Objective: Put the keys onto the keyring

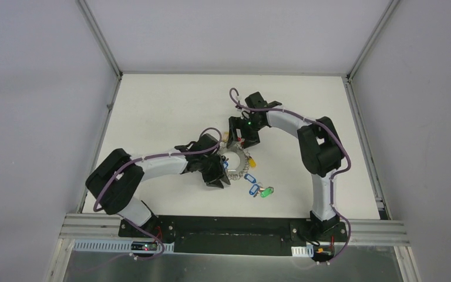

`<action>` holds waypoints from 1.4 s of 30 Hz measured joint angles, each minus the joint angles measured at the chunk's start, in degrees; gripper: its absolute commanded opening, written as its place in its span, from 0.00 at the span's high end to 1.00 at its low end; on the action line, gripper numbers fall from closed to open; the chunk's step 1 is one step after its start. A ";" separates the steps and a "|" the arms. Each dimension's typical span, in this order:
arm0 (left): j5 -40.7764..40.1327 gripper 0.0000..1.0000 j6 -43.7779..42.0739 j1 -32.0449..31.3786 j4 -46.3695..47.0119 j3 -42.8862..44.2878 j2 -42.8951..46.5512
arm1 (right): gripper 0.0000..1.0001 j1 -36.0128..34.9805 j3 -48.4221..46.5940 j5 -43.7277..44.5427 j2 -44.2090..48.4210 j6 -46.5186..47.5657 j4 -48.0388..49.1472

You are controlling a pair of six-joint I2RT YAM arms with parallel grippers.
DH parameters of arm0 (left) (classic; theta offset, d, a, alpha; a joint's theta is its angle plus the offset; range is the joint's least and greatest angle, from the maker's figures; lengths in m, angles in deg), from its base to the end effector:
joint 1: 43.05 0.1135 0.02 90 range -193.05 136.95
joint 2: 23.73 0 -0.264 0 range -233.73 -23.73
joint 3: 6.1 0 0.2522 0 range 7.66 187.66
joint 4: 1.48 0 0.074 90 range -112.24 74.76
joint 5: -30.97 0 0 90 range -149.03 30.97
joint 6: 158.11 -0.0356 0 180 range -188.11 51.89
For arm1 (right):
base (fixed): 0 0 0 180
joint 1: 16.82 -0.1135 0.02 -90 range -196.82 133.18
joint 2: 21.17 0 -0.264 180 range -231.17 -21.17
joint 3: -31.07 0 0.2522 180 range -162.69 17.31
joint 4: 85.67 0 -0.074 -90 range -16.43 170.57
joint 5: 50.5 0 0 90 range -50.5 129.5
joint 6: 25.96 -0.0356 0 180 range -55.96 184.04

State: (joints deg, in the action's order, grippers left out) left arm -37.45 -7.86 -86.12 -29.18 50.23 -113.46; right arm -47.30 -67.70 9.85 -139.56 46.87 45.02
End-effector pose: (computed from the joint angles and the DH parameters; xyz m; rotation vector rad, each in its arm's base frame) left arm 0.1964 -0.2015 0.1449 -0.2994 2.9583 -0.9513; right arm 0.3537 0.2286 0.1631 -0.4740 2.8410 0.9126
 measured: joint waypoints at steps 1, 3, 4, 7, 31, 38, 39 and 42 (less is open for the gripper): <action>-1.14 0.53 -0.42 -0.48 -1.60 -0.04 1.40 | 0.12 -0.09 -0.22 0.94 0.17 0.46 -0.68; -4.33 0.44 -1.36 -0.61 -5.35 -0.13 5.03 | 0.11 -0.09 -0.15 3.63 1.18 1.44 -1.99; -6.05 0.40 -1.86 -0.59 -6.86 -0.20 6.80 | 0.10 0.07 0.09 5.16 1.92 1.90 -2.58; -9.86 0.37 -3.23 -0.37 -10.54 -0.31 11.54 | 0.01 0.76 2.89 8.48 6.12 2.54 -3.34; -3.02 0.56 -20.79 13.55 -14.08 15.78 -9.16 | 0.15 4.37 28.61 -7.39 17.11 -11.89 15.98; -0.48 0.70 -18.49 13.03 -9.51 11.80 -7.74 | 0.18 3.13 18.69 -8.52 9.44 -10.47 13.20; -0.44 0.70 -17.73 12.57 -8.94 10.80 -7.06 | 0.18 2.82 17.16 -8.52 8.46 -10.03 12.52; -0.50 0.70 -15.58 10.25 -8.00 7.54 -4.48 | 0.16 2.05 13.40 -7.82 6.32 -8.70 10.56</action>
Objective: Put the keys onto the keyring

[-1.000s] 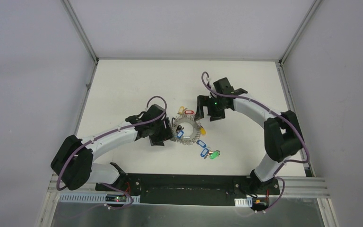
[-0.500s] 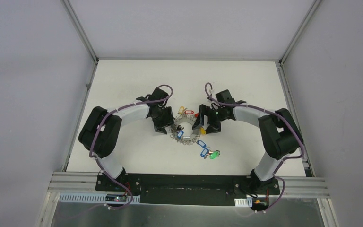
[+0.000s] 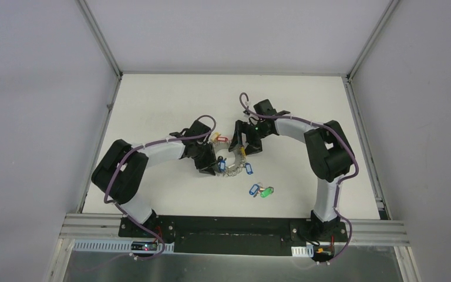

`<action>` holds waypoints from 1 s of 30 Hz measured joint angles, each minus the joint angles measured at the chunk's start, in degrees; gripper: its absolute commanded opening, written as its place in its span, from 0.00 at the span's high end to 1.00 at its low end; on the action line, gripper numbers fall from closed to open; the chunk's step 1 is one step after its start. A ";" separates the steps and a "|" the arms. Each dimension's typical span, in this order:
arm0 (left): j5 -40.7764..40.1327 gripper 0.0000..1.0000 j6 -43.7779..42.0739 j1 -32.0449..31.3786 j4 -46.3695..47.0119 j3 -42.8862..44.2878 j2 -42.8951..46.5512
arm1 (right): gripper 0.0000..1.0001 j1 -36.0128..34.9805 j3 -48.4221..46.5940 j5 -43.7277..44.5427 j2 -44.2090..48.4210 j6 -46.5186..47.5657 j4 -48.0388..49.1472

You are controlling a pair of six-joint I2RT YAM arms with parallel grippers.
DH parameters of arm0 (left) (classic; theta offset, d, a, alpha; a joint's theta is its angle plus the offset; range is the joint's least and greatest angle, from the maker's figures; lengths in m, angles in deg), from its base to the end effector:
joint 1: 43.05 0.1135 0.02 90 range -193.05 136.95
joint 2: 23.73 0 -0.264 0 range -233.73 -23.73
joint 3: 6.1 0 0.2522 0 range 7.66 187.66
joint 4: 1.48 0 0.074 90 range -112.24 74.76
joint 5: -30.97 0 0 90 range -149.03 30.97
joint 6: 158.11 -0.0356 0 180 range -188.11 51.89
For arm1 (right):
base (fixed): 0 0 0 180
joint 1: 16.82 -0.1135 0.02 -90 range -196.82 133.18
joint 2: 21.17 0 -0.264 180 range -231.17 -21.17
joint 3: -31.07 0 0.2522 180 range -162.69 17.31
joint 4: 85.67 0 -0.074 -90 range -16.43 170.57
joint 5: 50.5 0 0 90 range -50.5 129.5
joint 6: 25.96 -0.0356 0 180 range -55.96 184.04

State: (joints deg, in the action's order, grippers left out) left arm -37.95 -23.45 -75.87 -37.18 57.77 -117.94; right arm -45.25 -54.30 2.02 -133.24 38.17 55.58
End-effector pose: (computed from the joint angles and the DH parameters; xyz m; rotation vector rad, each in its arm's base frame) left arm 0.2457 -0.1737 0.1514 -0.1874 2.9301 -0.8153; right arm 0.3300 0.2033 0.1518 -0.2733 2.8370 1.1403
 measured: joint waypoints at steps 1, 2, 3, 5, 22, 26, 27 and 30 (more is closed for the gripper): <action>-0.04 0.68 0.61 -0.50 0.07 -0.79 0.74 | 0.15 -0.11 -0.55 0.39 -0.17 0.39 -0.55; -0.15 0.64 1.46 -1.27 0.31 -2.10 1.88 | 0.15 -0.26 -0.90 0.96 -0.17 0.85 -1.14; -0.44 0.61 2.21 -1.79 0.48 -3.28 3.06 | 0.14 -0.35 -1.40 1.84 -0.17 1.53 -2.14; -1.55 0.54 3.61 -2.56 0.48 -6.25 6.60 | 0.12 -0.48 -2.19 3.52 -0.15 2.89 -3.80; -10.64 0.26 9.25 -2.75 -2.03 -19.17 37.94 | 0.11 0.22 11.23 13.44 21.57 7.06 -6.19; -10.14 0.21 9.90 -2.75 -0.24 -20.04 38.42 | 0.13 0.55 16.46 13.03 25.14 5.22 -4.22; -9.84 0.21 10.14 -2.73 0.72 -20.52 38.40 | 0.16 0.61 17.20 13.03 25.66 4.76 -3.98; -8.20 0.21 11.34 -2.69 4.59 -22.60 38.32 | 0.25 0.76 18.58 12.81 26.58 3.58 -3.15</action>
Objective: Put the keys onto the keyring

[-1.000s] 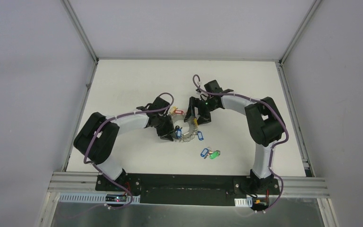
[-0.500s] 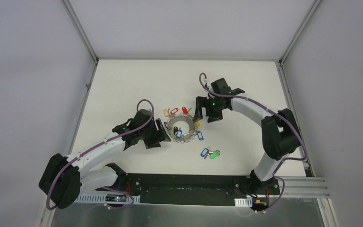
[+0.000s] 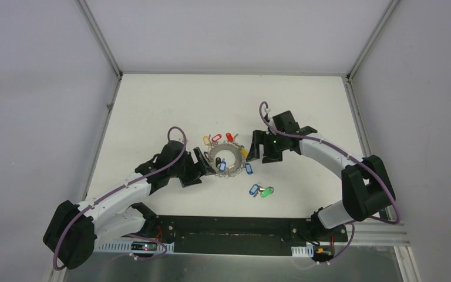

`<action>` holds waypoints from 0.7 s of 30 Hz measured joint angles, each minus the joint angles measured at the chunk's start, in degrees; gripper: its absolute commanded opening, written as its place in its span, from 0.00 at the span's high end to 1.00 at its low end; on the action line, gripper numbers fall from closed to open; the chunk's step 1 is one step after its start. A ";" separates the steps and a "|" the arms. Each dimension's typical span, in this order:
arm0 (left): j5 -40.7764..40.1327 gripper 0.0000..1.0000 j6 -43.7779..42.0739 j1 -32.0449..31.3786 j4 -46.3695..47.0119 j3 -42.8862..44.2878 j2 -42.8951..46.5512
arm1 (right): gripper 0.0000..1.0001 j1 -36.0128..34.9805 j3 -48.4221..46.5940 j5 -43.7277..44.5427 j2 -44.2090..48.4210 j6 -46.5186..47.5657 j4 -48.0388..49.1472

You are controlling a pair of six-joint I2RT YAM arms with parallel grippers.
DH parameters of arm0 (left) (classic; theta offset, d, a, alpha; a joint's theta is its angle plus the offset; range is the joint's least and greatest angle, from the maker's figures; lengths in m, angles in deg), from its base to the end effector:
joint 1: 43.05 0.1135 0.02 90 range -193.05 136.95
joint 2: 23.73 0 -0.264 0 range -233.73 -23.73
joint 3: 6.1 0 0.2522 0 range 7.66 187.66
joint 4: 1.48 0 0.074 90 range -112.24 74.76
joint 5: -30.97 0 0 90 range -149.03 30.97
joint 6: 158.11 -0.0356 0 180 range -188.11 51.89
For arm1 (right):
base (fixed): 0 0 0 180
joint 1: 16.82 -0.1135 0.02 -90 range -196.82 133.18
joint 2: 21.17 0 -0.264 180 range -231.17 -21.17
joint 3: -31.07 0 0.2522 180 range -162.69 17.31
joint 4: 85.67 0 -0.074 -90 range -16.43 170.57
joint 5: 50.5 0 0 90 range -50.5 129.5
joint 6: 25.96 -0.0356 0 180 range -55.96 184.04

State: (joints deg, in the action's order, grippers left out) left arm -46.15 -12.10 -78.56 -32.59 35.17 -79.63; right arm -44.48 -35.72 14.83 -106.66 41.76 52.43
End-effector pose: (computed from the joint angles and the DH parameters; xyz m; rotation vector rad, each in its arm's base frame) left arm 0.1516 -0.1179 0.1906 -0.3441 2.5714 -0.9591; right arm 0.2503 0.1479 0.2032 -0.2850 2.7235 0.8447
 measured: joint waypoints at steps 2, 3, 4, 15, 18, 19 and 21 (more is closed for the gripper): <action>1.70 0.21 0.76 0.37 3.15 -1.46 -0.42 | 0.32 0.00 0.13 -0.22 0.04 -0.90 0.07; 2.27 0.21 1.18 0.42 4.52 -1.92 -0.76 | 0.33 -0.02 0.13 -0.35 0.00 -1.46 0.07; 2.78 0.21 1.60 0.70 5.68 -2.19 -1.14 | 0.34 -0.20 0.13 -0.55 -0.07 -1.92 0.07; 5.55 0.22 2.08 1.05 9.77 -1.92 -1.84 | 0.51 -5.62 -1.03 -1.03 -5.09 -4.92 1.51; 5.62 0.22 1.90 1.14 9.40 -1.38 -1.81 | 0.59 -6.82 -2.56 -0.83 -6.95 -5.33 1.55; 5.62 0.22 1.88 1.14 9.29 -1.20 -1.81 | 0.60 -7.13 -3.17 -0.79 -7.63 -5.40 1.57; 5.64 0.22 1.81 1.14 8.85 -0.68 -1.79 | 0.63 -7.65 -4.33 -0.70 -8.96 -5.68 1.77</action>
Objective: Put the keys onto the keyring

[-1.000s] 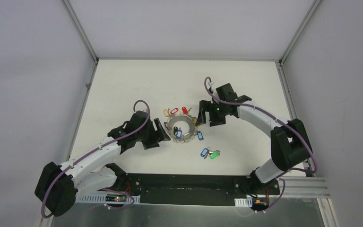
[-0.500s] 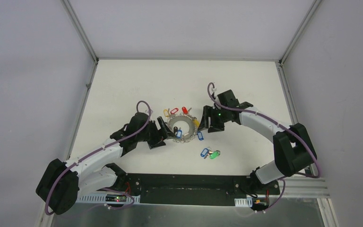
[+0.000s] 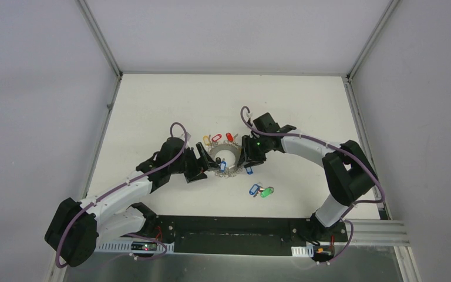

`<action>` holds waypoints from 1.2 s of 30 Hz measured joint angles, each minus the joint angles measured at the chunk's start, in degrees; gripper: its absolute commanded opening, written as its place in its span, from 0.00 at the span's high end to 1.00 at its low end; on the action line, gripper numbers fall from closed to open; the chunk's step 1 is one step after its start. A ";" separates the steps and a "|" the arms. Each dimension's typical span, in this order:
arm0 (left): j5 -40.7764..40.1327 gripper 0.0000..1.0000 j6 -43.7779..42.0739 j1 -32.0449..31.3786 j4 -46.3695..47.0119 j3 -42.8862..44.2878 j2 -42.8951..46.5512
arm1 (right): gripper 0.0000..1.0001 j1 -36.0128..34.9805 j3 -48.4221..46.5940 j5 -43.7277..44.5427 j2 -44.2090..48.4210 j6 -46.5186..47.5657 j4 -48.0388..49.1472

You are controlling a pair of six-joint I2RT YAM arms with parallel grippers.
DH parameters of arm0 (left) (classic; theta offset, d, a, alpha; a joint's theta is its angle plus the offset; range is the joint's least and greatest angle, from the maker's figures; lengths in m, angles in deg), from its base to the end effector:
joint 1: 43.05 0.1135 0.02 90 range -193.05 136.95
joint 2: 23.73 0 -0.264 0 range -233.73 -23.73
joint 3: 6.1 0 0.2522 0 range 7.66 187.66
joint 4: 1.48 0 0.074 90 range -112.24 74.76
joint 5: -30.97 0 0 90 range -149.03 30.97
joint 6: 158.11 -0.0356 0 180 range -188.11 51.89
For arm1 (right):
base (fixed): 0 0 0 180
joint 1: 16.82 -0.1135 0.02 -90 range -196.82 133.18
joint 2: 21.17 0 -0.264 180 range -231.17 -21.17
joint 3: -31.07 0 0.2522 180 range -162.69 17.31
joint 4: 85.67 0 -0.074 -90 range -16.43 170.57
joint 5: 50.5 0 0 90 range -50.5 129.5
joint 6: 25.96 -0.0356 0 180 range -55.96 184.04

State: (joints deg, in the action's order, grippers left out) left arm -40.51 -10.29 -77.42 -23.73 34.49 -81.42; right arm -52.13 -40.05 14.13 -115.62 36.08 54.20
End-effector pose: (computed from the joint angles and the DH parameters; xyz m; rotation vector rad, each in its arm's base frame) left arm 0.1614 -0.1241 0.1941 -0.3205 2.4970 -1.1396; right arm 0.2519 0.1971 0.1818 -0.3328 2.8270 0.8963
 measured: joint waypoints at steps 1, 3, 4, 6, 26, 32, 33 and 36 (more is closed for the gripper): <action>0.00 0.22 -0.04 0.00 -0.11 0.17 0.00 | 0.64 -0.28 -0.52 0.09 -0.74 -0.15 0.15; 0.07 0.22 -0.13 0.35 -0.13 0.50 0.02 | 0.65 -0.83 -1.18 0.33 -2.10 -0.42 0.39; 0.04 0.22 -0.13 0.35 -0.15 0.61 0.02 | 0.68 -1.05 -1.38 0.50 -2.73 -0.50 0.42; 0.04 0.22 -0.17 0.35 -0.20 0.90 0.02 | 0.69 -1.36 -1.64 0.66 -3.76 -0.66 0.48; 0.17 0.23 -0.44 0.74 -2.47 2.29 -0.31 | 0.74 -2.97 -6.78 0.28 -10.88 -0.63 -0.50; 0.26 0.23 -0.44 1.09 -3.13 2.29 -0.31 | 0.74 -4.24 -7.69 -3.76 -10.84 -0.33 -0.22; 0.26 0.23 -0.44 1.11 -3.21 2.29 -0.31 | 0.74 -4.39 -7.69 -4.11 -10.73 -0.22 -0.22; 0.26 0.23 -0.46 1.11 -3.56 2.29 -0.31 | 0.72 -4.61 -7.69 -4.46 -10.08 -0.02 -0.24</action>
State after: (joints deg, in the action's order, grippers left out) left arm -40.25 -10.75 -76.31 -27.30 36.79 -81.73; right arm -56.74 -47.74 9.67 -125.70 36.05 53.96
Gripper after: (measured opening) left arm 0.769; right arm 0.260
